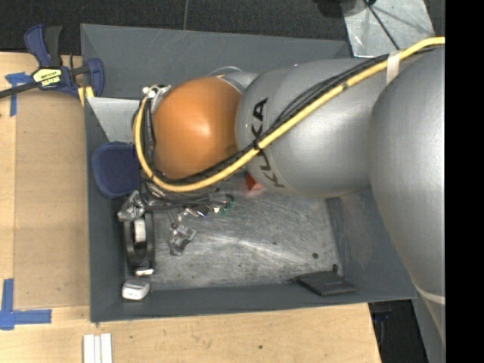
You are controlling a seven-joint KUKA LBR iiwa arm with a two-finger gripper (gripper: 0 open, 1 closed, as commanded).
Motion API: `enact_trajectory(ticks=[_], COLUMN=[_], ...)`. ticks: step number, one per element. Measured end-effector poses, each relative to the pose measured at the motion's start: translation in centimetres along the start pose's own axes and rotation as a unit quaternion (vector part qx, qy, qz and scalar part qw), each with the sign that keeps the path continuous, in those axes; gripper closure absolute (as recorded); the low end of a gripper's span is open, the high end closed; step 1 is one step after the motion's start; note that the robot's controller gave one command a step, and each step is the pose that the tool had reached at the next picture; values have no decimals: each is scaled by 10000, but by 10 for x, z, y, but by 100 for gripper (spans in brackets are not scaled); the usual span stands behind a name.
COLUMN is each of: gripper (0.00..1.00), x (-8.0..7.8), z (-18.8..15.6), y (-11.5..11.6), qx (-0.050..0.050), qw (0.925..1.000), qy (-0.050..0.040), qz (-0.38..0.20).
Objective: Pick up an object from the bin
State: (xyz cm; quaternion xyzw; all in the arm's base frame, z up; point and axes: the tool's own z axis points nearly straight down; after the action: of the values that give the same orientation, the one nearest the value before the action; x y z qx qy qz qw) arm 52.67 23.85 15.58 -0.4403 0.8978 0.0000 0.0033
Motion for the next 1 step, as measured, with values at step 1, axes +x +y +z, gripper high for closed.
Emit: enact_trajectory(ticks=[1], gripper=[0], x=[-17], z=[46], y=[-21], qx=[18], qw=[10000], qy=[-38], qz=[62])
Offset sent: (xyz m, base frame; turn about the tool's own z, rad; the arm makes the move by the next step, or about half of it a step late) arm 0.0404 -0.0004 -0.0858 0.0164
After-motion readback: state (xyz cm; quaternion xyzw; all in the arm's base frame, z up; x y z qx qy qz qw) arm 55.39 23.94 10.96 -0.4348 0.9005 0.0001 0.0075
